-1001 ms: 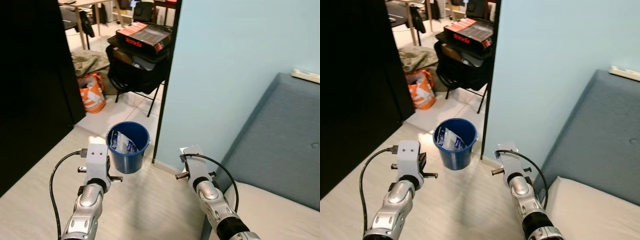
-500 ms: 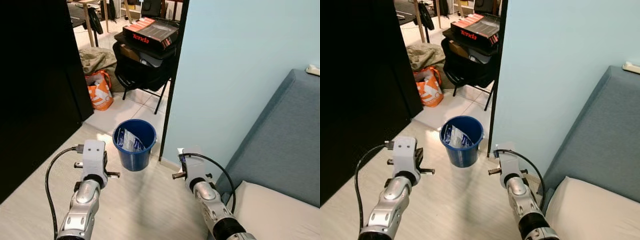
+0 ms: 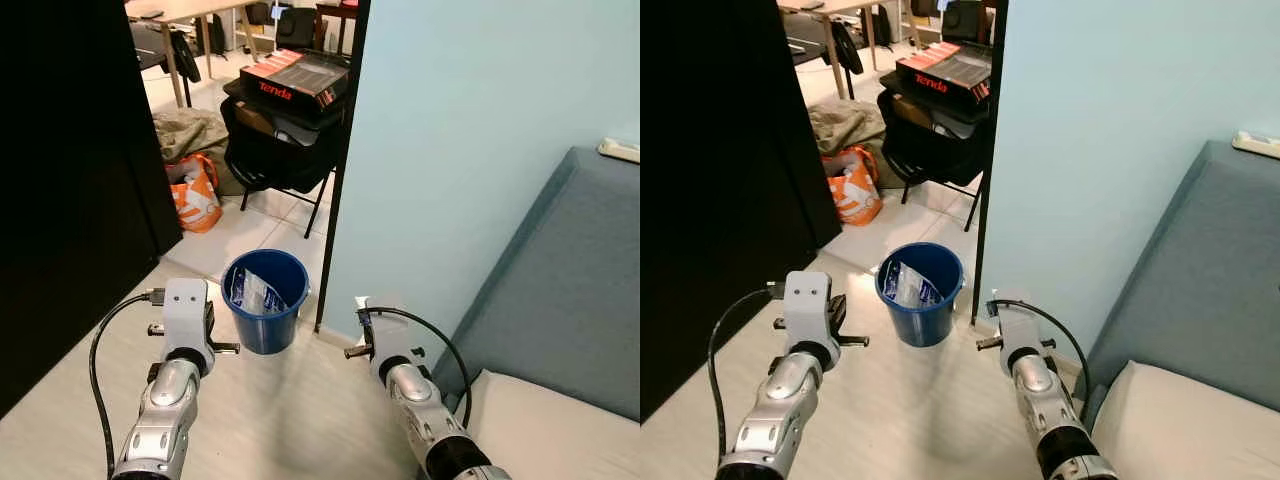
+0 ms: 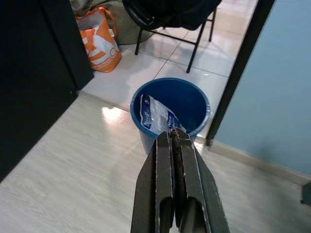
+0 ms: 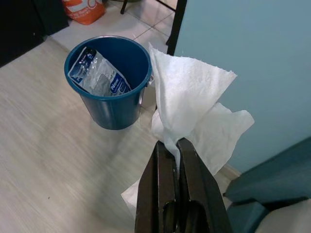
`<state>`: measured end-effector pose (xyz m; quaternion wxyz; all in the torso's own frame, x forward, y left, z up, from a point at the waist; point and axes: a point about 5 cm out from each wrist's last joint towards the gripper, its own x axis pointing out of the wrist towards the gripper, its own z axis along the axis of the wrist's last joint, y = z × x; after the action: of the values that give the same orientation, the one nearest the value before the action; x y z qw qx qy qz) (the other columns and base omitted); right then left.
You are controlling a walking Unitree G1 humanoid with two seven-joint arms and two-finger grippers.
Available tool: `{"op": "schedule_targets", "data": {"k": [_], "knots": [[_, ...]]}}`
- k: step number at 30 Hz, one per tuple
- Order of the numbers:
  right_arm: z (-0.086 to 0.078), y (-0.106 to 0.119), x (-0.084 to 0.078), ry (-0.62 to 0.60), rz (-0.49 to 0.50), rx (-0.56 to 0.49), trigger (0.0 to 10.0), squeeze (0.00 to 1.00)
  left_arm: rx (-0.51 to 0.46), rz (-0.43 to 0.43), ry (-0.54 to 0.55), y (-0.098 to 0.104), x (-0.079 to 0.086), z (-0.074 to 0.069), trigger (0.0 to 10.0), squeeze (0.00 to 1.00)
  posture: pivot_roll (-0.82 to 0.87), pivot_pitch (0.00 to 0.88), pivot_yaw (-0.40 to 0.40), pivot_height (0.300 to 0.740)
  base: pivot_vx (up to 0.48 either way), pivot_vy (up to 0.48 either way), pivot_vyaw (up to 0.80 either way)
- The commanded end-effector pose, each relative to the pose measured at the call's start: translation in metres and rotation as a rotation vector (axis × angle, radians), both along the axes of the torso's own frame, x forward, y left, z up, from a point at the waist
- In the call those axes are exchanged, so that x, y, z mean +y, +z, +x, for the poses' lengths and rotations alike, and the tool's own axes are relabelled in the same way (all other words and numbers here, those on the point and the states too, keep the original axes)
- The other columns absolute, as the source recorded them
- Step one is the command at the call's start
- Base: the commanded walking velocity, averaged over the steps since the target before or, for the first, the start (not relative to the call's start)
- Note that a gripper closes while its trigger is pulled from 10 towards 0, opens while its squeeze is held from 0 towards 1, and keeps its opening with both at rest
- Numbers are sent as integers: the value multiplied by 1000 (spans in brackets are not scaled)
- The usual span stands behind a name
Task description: Clean up the room
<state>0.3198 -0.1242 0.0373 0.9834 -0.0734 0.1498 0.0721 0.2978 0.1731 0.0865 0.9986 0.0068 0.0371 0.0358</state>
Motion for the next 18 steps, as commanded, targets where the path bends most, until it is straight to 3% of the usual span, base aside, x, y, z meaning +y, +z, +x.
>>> {"op": "schedule_targets", "data": {"k": [1,18], "knots": [[-2,-3,-2,-7,5,7,10000,0,-4,2,-1,1,0,0,10000,0,82,102,-25,740,386,0,0],[-3,-4,-1,-3,5,9,10000,0,-10,10,-4,2,1,-1,10000,0,92,96,-28,740,389,0,0]]}}
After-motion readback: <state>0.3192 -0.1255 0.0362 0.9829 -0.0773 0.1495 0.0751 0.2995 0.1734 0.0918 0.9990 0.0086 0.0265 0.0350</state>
